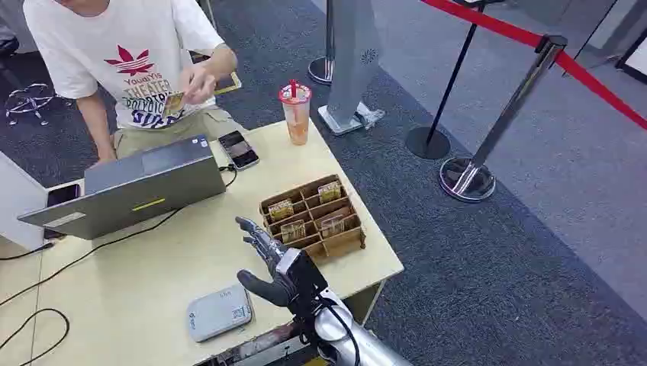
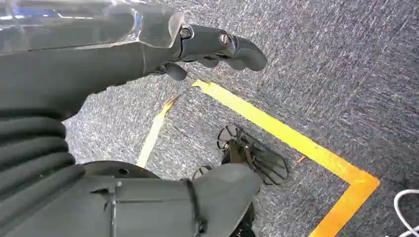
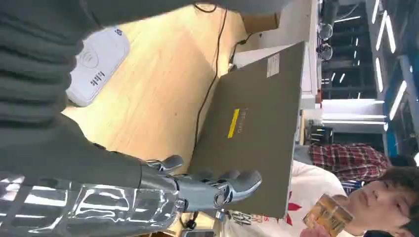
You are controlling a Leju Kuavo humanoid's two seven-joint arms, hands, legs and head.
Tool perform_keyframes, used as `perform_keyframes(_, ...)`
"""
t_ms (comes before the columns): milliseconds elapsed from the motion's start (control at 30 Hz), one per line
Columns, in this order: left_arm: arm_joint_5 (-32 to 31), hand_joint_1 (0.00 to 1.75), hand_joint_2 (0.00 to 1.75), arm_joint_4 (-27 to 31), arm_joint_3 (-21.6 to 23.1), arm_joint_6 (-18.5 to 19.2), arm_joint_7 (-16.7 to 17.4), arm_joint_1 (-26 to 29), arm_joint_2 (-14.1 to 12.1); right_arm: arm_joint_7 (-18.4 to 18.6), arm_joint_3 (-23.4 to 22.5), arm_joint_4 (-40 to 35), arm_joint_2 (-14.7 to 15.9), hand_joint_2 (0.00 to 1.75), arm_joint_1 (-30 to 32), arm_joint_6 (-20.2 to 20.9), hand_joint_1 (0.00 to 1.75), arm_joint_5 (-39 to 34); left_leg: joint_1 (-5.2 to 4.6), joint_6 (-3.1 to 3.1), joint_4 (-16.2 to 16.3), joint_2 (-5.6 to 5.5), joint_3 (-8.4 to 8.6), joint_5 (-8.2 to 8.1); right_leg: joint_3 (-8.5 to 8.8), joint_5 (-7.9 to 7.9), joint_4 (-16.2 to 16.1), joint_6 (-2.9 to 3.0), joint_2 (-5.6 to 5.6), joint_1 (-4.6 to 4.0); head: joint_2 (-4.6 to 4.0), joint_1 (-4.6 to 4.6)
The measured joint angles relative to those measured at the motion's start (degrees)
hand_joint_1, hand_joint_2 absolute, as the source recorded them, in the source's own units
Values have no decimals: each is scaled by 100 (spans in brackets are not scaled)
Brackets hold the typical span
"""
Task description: Pass the card to the sensor for recognition and then transmit it.
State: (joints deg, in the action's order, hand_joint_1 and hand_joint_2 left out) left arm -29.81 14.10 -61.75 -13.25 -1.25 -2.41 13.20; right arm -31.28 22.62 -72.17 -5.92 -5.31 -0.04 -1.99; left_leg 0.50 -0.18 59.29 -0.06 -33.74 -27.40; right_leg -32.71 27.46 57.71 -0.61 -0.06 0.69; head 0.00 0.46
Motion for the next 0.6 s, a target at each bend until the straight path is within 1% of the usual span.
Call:
perform_keyframes(100,0,0,0,0,0,2,-2,0,-2,0,0,0,0,0,0,0,0,0,0,0,0,0,0,0,0,0,0,0,0,0,0,0)
perform_keyframes(133,0,0,0,0,0,2,-2,0,-4,0,0,0,0,175,0,0,0,0,0,0,0,0,0,0,0,0,0,0,0,0,0,0)
perform_keyframes(600,17,0,0,0,-13,-13,-2,-1,-2,9,0,2,0,175,-3,33,0,0,0,0,0,0,0,0,0,0,0,0,0,0,0,0)
